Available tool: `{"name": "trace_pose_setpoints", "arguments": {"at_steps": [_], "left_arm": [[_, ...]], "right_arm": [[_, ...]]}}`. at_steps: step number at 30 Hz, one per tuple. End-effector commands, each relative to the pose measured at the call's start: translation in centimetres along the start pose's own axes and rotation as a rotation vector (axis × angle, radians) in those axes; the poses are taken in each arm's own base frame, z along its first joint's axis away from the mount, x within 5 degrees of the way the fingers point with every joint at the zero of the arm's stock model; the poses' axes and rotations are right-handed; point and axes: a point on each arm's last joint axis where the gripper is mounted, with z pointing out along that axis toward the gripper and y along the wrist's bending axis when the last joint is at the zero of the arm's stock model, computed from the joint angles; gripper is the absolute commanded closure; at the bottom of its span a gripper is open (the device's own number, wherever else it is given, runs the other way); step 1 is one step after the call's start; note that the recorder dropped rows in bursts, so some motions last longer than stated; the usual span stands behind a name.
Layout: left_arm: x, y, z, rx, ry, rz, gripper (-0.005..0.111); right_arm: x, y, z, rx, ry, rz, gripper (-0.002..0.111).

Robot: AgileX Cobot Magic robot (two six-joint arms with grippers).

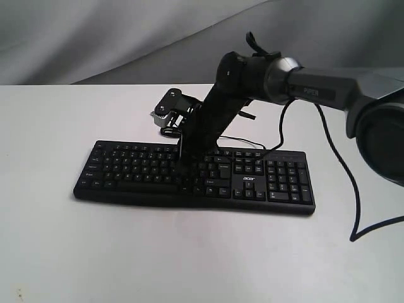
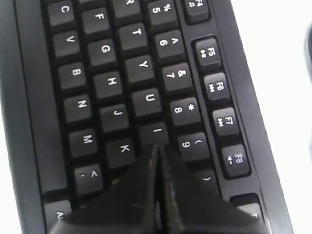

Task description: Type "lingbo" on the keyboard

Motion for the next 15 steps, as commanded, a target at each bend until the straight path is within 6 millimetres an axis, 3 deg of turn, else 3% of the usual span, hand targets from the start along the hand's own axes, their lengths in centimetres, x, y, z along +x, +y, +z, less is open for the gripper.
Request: {"name": "trace_pose_setpoints", "arguments": {"at_steps": [1, 5, 8, 15], "left_arm": [[0.1, 0.0, 0.0, 0.000, -0.004, -0.006, 0.106], [0.1, 0.0, 0.0, 0.000, -0.004, -0.006, 0.106], [0.1, 0.0, 0.0, 0.000, -0.004, -0.006, 0.106], [0.1, 0.0, 0.0, 0.000, -0.004, -0.006, 0.106]], "right_arm": [[0.5, -0.2, 0.5, -0.004, 0.010, 0.004, 0.108], [-0.3, 0.0, -1.2, 0.009, -0.010, -0.017, 0.108], [-1.5, 0.6, -4.0, 0.035, -0.047, -0.043, 0.108], [-3.5, 1.5, -13.1, 0.203, -0.129, -0.036, 0.108]]}}
